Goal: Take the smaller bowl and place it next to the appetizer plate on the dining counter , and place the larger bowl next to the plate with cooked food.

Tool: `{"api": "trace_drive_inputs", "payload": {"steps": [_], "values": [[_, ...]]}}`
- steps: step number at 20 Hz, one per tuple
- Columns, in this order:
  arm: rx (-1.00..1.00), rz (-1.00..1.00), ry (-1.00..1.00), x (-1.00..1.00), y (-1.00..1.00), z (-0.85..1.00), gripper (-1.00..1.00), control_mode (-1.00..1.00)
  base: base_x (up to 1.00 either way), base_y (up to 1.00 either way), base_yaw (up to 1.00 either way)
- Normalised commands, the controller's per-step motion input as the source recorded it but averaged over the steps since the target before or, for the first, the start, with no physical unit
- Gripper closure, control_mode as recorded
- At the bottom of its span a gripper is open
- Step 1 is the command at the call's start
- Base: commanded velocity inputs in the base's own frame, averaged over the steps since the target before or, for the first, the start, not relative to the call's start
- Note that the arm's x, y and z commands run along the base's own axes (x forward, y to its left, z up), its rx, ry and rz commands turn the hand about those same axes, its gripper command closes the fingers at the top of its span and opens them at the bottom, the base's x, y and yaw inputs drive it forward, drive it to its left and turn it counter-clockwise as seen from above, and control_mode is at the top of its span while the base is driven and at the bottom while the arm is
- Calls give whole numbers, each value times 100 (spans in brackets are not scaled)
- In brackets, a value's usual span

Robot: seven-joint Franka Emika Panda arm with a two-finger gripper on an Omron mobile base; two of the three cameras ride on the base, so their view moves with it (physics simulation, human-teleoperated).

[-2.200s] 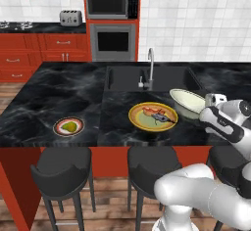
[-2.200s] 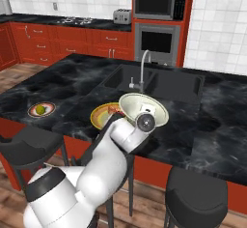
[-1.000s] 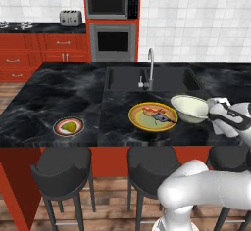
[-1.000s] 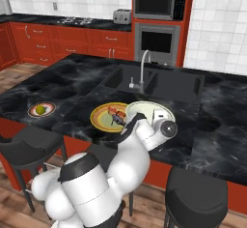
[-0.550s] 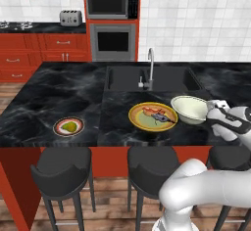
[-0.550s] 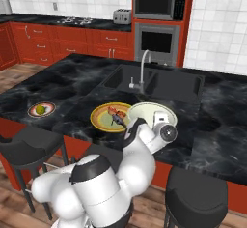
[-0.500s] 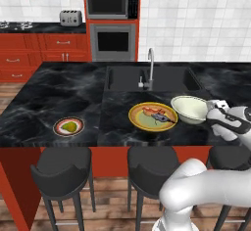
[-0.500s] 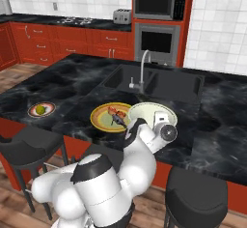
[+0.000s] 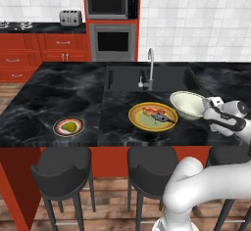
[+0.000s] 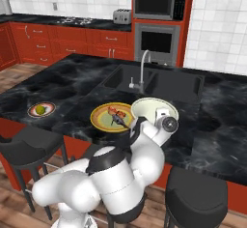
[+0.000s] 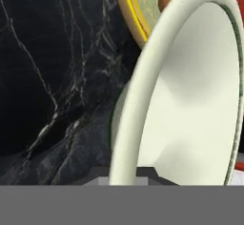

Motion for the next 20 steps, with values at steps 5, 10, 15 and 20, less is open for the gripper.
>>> {"api": "trace_drive_inputs", "payload": {"steps": [5,10,15,20], "values": [[-2,0,13,5,0,-33,100,-100,0,0,0],[-1,1,5,-5,0,-8,100,-100,0,0,0],[0,3,0,-22,0,2,100,-100,0,0,0],[0,5,0,-31,0,6,100,-100,0,0,0]]}}
